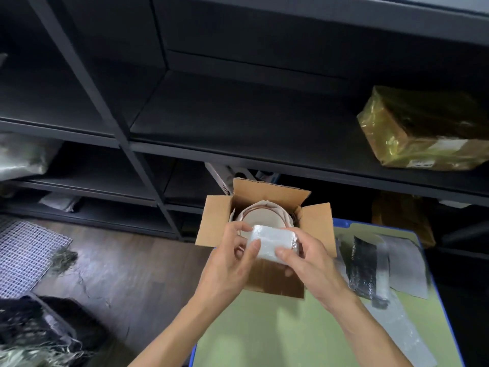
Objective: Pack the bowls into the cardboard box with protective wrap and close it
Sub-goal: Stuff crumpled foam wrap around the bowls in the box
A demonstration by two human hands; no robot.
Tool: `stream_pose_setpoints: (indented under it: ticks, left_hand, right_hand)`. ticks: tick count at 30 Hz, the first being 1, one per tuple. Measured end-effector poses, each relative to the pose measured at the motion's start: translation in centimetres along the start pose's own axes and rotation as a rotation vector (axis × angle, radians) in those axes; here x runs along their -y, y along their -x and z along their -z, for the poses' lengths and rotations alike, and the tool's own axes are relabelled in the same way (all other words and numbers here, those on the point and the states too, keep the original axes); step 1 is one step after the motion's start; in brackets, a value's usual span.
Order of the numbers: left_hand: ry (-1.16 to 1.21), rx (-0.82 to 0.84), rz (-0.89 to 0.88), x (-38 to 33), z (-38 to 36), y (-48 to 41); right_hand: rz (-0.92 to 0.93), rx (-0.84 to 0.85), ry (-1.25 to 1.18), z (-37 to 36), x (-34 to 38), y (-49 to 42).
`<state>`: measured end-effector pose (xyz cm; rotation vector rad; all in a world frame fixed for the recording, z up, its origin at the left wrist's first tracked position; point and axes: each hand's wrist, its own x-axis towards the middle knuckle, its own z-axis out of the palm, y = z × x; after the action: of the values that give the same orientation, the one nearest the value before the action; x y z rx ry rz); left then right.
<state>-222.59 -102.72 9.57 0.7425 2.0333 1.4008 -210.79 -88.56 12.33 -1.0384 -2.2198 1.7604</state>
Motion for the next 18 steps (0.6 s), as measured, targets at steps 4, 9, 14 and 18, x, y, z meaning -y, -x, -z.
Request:
stream_pose_setpoints:
  ticks: [4, 9, 14, 18]
  left_hand:
    - [-0.334, -0.127, 0.076, 1.8, 2.3, -0.7]
    - [-0.592, -0.091, -0.003, 2.8, 2.9, -1.8]
    - [-0.887, -0.041, -0.037, 1.8, 2.2, -3.1]
    - [-1.032, 0.008, -0.041, 1.2, 1.4, -4.9]
  right_hand:
    - [0.005, -0.156, 0.180, -0.9, 0.0, -1.3]
    - [-0.040, -0.201, 0.250, -1.6, -0.5, -1.6]
    - [-0.086, -0.237, 0.327, -2.4, -0.8, -0.8]
    - [-0.082, -0.279, 0.317, -2.4, -0.8, -0.1]
